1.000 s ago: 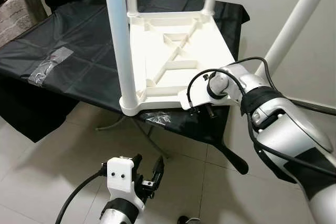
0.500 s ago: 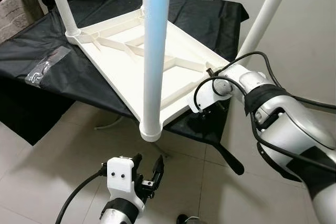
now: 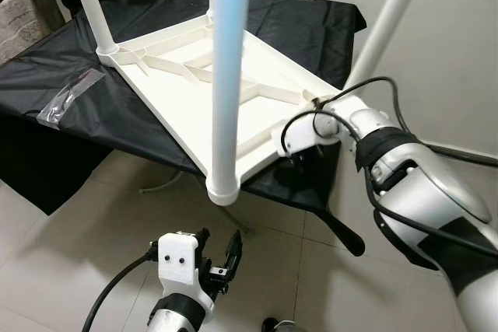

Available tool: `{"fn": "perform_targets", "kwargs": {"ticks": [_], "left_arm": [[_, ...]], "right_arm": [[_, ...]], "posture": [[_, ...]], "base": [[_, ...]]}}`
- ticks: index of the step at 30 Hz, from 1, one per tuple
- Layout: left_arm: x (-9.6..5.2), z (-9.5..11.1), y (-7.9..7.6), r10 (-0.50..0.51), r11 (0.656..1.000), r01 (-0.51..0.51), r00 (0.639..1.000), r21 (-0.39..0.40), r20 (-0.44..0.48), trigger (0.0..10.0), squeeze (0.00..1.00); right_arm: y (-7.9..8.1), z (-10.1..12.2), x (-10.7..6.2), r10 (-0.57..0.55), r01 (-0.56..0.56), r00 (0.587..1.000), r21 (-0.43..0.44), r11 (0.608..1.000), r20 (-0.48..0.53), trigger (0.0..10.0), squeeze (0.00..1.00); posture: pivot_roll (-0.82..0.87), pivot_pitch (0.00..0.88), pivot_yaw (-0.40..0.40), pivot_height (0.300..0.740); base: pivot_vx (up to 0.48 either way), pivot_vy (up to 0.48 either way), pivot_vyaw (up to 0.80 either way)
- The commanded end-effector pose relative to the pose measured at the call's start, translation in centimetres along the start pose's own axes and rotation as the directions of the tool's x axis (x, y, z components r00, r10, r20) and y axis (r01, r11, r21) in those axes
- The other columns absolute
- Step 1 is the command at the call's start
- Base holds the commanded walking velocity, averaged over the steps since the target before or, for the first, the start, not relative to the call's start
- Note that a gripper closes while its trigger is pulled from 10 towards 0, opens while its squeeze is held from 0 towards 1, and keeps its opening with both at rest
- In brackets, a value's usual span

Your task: Building children table

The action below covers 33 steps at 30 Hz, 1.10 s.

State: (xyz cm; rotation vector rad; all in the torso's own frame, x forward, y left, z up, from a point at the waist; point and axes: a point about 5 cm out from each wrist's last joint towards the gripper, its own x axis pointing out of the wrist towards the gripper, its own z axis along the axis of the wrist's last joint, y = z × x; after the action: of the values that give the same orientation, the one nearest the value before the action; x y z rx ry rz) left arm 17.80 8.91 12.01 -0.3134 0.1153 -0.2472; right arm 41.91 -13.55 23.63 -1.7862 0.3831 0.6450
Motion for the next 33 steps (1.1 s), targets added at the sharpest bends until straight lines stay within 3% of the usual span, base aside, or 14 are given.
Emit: {"fn": "perform_targets", "kwargs": {"ticks": [1,8,9,12,22,23,24,26,27,28,30,31,32,33], "left_arm": [[0.0,-0.5,-0.8,-0.015,1.0,0.014,1.0,-0.027,-0.023,10.0,0.0],[0.2,-0.6,-0.6,-0.013,1.0,0.013,1.0,-0.025,-0.025,10.0,0.0],[0.2,-0.6,-0.6,-0.013,1.0,0.012,1.0,-0.023,-0.025,10.0,0.0],[0.3,-0.6,-0.5,-0.013,1.0,0.012,1.0,-0.022,-0.025,10.0,0.0],[0.8,-0.8,0.0,-0.012,1.0,0.011,1.0,-0.012,-0.026,10.0,0.0],[1.0,-1.0,0.3,-0.01,1.0,0.01,1.0,-0.005,-0.027,10.0,0.0],[1.0,-1.0,0.3,-0.01,1.0,0.01,1.0,-0.005,-0.027,10.0,0.0],[1.3,-1.1,0.8,-0.005,1.0,0.006,1.0,0.009,-0.028,10.0,0.0],[1.4,-1.2,1.1,-0.005,1.0,0.006,1.0,0.02,-0.03,10.0,0.0],[1.4,-1.2,1.2,-0.005,1.0,0.006,1.0,0.027,-0.031,10.0,0.0],[1.4,-1.2,1.2,-0.005,1.0,0.006,1.0,0.027,-0.031,10.0,0.0],[1.4,-1.2,1.4,-0.004,0.999,0.005,0.999,0.034,-0.033,10.0,0.0],[1.5,-1.3,1.6,-0.002,0.999,0.003,0.999,0.042,-0.033,10.0,0.0],[1.5,-1.3,1.6,-0.002,0.999,0.003,0.999,0.042,-0.033,10.0,0.0]], "right_arm": [[-0.9,0.3,-0.4,-0.045,0.044,0.999,0.033,0.999,0.025,10.0,1.0],[-1.3,0.3,-0.6,-0.045,0.042,0.998,0.055,0.998,0.04,10.0,1.0],[-1.4,0.2,-0.8,-0.027,0.023,0.998,0.073,0.997,0.048,10.0,0.0],[-1.7,0.0,-1.1,-0.003,-0.002,0.998,0.08,0.997,0.058,10.0,0.0],[-3.2,-0.1,-2.5,0.01,-0.057,0.98,0.236,0.97,0.198,10.0,0.0],[-3.5,-0.2,-3.0,-0.025,-0.099,0.947,0.364,0.926,0.32,10.0,0.0],[-3.5,-0.2,-3.0,-0.025,-0.099,0.947,0.364,0.926,0.32,10.0,0.0],[-3.0,-0.5,-3.2,-0.145,-0.212,0.847,0.576,0.79,0.511,10.0,0.0],[-2.4,-0.8,-3.0,-0.233,-0.266,0.799,0.674,0.69,0.554,10.0,0.0],[-1.9,-0.9,-2.7,-0.283,-0.298,0.776,0.723,0.623,0.564,10.0,0.0],[-1.9,-0.9,-2.7,-0.283,-0.298,0.776,0.723,0.623,0.564,10.0,0.0],[-1.1,-0.9,-2.4,-0.353,-0.317,0.749,0.771,0.553,0.561,10.0,0.0],[0.3,-0.9,-1.7,-0.465,-0.303,0.724,0.84,0.449,0.51,10.0,0.0],[0.3,-0.9,-1.7,-0.465,-0.303,0.724,0.84,0.449,0.51,10.0,0.0]], "posture": [[-0.01,0.172,-0.075,0.74],[-0.01,0.165,-0.071,0.74],[-0.01,0.161,-0.068,0.74],[-0.01,0.155,-0.066,0.74],[-0.02,0.127,-0.06,0.74],[-0.02,0.106,-0.047,0.74],[-0.02,0.106,-0.047,0.74],[-0.01,0.089,-0.038,0.74],[-0.02,0.082,-0.03,0.74],[-0.02,0.082,-0.03,0.74],[-0.02,0.082,-0.03,0.74],[-0.02,0.071,-0.024,0.74],[-0.02,0.064,-0.017,0.74],[-0.02,0.064,-0.017,0.74]], "base": [[0.0,0.0,0.0],[0.0,0.0,0.0],[0.0,0.0,0.0],[0.0,0.0,0.0],[0.0,0.0,0.0],[0.0,0.0,0.0],[0.0,0.0,0.0],[0.0,0.0,0.0],[0.0,0.0,0.0],[0.0,0.0,0.0],[0.0,0.0,0.0],[0.0,0.0,0.0],[0.0,0.0,0.0],[0.0,0.0,0.0]]}}
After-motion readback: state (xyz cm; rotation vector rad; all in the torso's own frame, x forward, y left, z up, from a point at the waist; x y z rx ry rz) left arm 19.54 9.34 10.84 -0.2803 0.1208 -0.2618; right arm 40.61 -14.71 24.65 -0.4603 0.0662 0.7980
